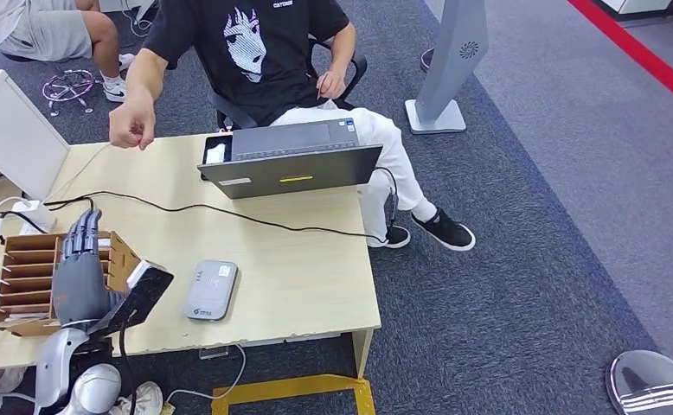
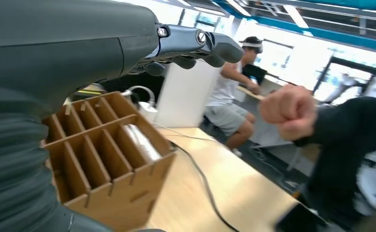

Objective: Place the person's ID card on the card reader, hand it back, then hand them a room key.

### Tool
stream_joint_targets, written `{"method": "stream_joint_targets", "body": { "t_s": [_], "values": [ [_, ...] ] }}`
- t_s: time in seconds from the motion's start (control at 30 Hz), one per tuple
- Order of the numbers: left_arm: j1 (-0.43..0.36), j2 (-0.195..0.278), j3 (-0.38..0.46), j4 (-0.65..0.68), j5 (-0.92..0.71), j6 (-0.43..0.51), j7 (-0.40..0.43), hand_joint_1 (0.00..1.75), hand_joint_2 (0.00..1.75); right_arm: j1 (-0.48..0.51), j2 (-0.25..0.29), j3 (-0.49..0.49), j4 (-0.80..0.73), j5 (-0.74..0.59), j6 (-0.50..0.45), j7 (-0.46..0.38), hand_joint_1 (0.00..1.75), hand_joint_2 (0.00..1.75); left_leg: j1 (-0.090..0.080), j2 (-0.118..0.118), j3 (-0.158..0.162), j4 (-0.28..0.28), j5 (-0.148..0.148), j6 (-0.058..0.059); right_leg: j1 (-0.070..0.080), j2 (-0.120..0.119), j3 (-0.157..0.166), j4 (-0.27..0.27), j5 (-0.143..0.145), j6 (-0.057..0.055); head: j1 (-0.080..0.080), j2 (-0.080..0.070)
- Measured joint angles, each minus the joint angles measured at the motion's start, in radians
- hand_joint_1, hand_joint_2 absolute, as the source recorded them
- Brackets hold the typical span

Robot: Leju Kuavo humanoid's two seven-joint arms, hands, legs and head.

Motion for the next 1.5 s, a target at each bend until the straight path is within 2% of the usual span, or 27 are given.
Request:
{"method": "stream_joint_targets", "body": {
  "t_s": [0.2, 0.37, 0.63, 0.7, 0.8, 0.87, 0.97, 1.13, 1.3, 1.4, 1.5],
  "values": [
    [0.028, 0.037, -0.093, -0.181, 0.101, -0.112, -0.043, 0.00, 1.75, 0.001, -0.002, -0.002, 0.000, -0.025, 0.009, -0.006, 0.00, 1.75, 0.000, 0.000, 0.000, 0.000, 0.000, 0.000, 0.000, 0.000, 0.000, 0.000, 0.000, 0.000, 0.000, 0.000],
    [0.069, 0.069, -0.135, -0.287, 0.126, -0.149, -0.052, 0.00, 1.75, 0.005, -0.007, -0.006, 0.000, -0.041, 0.016, -0.010, 0.00, 1.75, 0.000, 0.000, 0.000, 0.000, 0.000, 0.000, 0.000, 0.000, 0.000, 0.000, 0.000, 0.000, 0.000, 0.000],
    [0.195, 0.166, -0.151, -0.399, 0.098, -0.222, 0.002, 0.00, 1.75, 0.022, -0.009, -0.033, 0.000, -0.075, 0.015, -0.024, 0.00, 1.75, 0.000, 0.001, -0.001, -0.001, 0.000, 0.000, 0.000, 0.000, -0.001, 0.000, -0.001, 0.000, 0.000, 0.000],
    [0.222, 0.212, -0.151, -0.421, 0.106, -0.282, 0.028, 0.00, 1.75, 0.023, -0.010, -0.040, 0.000, -0.077, 0.015, -0.024, 0.00, 1.75, 0.001, 0.001, -0.001, -0.001, 0.000, 0.000, 0.000, 0.001, -0.001, 0.000, -0.001, 0.000, 0.000, 0.000],
    [0.282, 0.348, -0.136, -0.466, 0.136, -0.376, 0.067, 0.00, 1.75, 0.026, -0.012, -0.047, 0.000, -0.075, 0.014, -0.016, 0.00, 1.75, 0.002, 0.003, -0.001, -0.001, -0.001, -0.001, 0.002, 0.003, -0.002, 0.001, -0.001, -0.001, 0.000, 0.000],
    [0.323, 0.439, -0.096, -0.499, 0.151, -0.400, 0.072, 0.00, 1.75, 0.029, -0.014, -0.051, 0.000, -0.074, 0.013, -0.013, 0.00, 1.75, 0.002, 0.003, -0.001, -0.001, 0.000, -0.001, 0.002, 0.003, -0.002, 0.001, -0.001, -0.001, -0.002, 0.000],
    [0.360, 0.524, -0.035, -0.537, 0.147, -0.425, 0.075, 0.00, 1.75, 0.030, -0.017, -0.054, 0.000, -0.074, 0.010, -0.012, 0.00, 1.75, 0.003, -0.001, -0.002, -0.001, 0.000, -0.002, 0.003, -0.001, -0.002, 0.001, -0.002, -0.002, -0.002, 0.000],
    [0.429, 0.627, 0.014, -0.592, 0.080, -0.439, 0.115, 0.00, 1.75, 0.028, -0.017, -0.063, 0.000, -0.091, -0.001, -0.018, 0.00, 1.75, 0.003, 0.000, -0.002, -0.001, 0.000, -0.002, 0.003, -0.001, -0.001, 0.002, -0.002, -0.002, -0.002, 0.000],
    [0.565, 0.733, 0.082, -0.663, -0.044, -0.390, 0.193, 0.00, 1.75, 0.019, -0.017, -0.078, -0.001, -0.090, -0.048, -0.034, 0.00, 1.75, 0.002, 0.000, -0.002, -0.001, 0.000, -0.002, 0.003, 0.000, -0.002, 0.002, -0.002, -0.002, -0.002, 0.000],
    [0.647, 0.757, 0.120, -0.701, -0.115, -0.342, 0.256, 0.00, 1.75, 0.017, -0.017, -0.075, -0.001, -0.062, -0.100, -0.032, 0.00, 1.75, 0.002, 0.000, -0.002, -0.001, 0.000, -0.002, 0.003, -0.001, -0.002, 0.002, -0.002, -0.002, -0.001, 0.000],
    [0.686, 0.755, 0.142, -0.714, -0.149, -0.300, 0.289, 0.00, 1.75, 0.018, -0.018, -0.072, -0.001, -0.051, -0.127, -0.031, 0.00, 1.75, 0.002, -0.001, -0.002, -0.001, 0.000, -0.002, 0.003, -0.002, -0.002, 0.001, -0.002, -0.002, -0.001, 0.000]
  ]
}}
